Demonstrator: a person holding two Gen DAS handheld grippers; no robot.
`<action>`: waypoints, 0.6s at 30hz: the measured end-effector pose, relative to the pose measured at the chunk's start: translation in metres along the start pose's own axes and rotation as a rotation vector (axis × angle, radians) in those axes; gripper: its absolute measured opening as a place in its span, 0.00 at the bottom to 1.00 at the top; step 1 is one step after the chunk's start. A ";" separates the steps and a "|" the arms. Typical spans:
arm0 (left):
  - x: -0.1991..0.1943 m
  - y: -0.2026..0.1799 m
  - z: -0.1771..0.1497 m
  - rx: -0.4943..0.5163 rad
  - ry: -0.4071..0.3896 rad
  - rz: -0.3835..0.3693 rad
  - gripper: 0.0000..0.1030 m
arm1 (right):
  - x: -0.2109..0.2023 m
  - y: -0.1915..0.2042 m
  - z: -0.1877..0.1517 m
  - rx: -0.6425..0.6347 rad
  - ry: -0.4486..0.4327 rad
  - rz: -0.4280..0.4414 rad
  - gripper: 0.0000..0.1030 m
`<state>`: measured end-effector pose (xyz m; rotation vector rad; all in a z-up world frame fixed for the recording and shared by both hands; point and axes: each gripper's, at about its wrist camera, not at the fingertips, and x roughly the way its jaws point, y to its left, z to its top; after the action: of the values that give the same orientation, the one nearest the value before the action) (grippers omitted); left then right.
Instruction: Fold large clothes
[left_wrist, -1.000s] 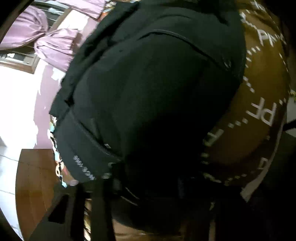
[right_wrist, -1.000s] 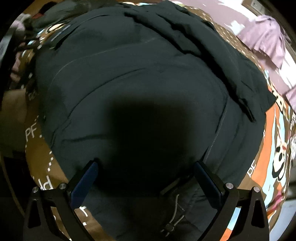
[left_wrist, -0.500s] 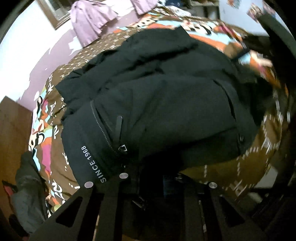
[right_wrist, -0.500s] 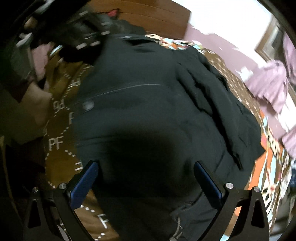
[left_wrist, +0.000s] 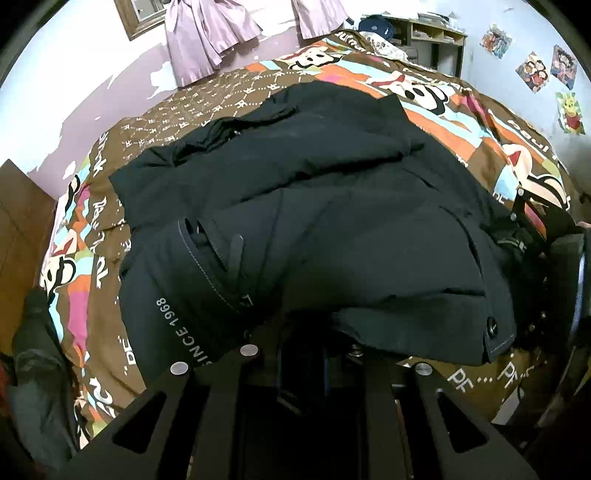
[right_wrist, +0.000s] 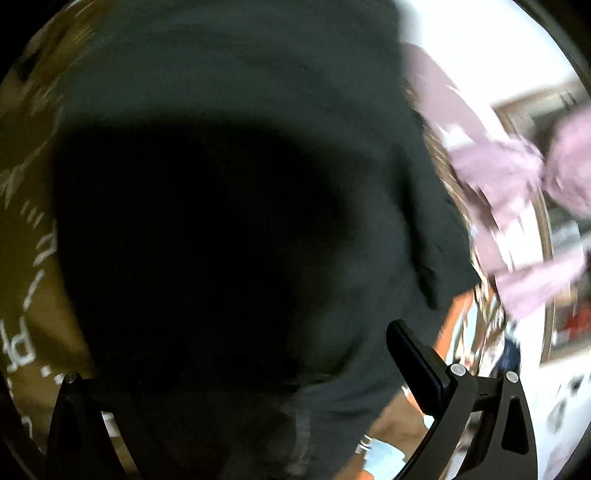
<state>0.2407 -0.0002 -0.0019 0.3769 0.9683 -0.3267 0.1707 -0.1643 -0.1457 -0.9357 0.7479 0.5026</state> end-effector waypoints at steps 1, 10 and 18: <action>-0.001 0.001 0.001 0.000 -0.003 -0.002 0.13 | -0.003 -0.014 0.000 0.051 -0.016 0.005 0.98; -0.010 0.024 0.005 -0.032 -0.037 -0.064 0.13 | -0.038 -0.101 0.022 0.308 -0.141 0.286 0.20; -0.039 0.060 0.019 -0.114 -0.054 -0.195 0.13 | -0.064 -0.175 0.050 0.604 -0.213 0.411 0.17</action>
<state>0.2598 0.0480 0.0505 0.1685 0.9677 -0.4546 0.2646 -0.2156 0.0147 -0.1588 0.8339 0.6718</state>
